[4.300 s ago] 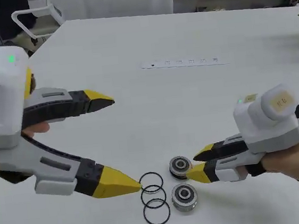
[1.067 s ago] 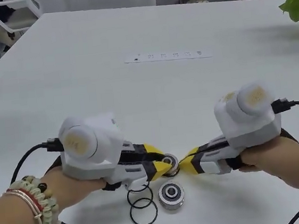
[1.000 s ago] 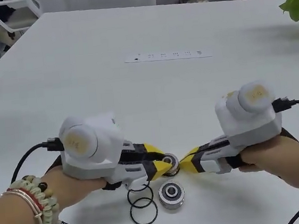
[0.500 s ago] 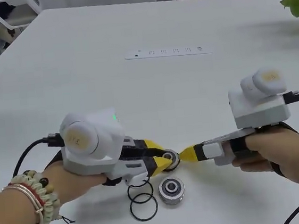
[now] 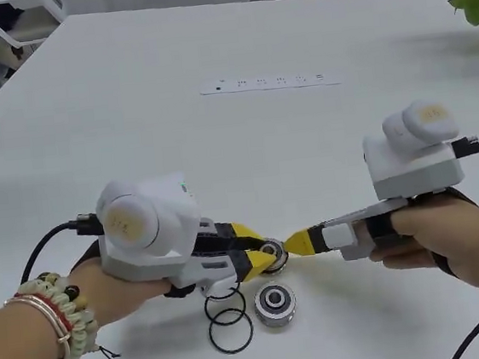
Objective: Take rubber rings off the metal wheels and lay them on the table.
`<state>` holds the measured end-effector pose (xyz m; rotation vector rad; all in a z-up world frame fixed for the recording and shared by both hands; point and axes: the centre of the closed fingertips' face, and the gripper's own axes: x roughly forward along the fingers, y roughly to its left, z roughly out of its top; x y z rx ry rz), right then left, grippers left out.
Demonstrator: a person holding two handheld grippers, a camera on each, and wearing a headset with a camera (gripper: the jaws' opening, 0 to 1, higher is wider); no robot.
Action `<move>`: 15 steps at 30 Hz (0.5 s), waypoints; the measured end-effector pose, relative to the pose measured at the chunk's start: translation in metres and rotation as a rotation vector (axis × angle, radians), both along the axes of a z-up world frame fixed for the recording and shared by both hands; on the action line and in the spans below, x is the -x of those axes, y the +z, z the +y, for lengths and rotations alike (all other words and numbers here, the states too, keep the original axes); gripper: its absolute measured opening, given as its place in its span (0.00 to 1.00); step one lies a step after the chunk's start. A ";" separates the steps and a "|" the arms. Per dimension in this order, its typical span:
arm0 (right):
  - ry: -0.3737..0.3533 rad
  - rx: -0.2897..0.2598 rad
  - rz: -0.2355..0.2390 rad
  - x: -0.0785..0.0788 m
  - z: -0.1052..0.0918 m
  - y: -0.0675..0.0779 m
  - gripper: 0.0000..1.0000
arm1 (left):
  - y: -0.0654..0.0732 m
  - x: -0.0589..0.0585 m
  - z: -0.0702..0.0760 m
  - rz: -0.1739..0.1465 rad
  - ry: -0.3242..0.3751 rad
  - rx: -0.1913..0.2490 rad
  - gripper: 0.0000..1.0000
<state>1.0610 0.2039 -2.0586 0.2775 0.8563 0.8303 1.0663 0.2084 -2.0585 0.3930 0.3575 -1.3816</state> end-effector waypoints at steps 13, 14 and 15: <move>0.007 -0.014 0.005 0.000 0.001 0.001 0.00 | 0.000 0.000 0.000 0.001 0.000 0.004 0.08; 0.008 -0.013 0.003 0.000 0.002 0.002 0.00 | 0.000 0.000 0.000 0.000 0.000 0.003 0.08; 0.010 -0.011 0.002 0.000 0.002 0.002 0.00 | 0.000 0.000 0.000 -0.001 0.000 0.003 0.08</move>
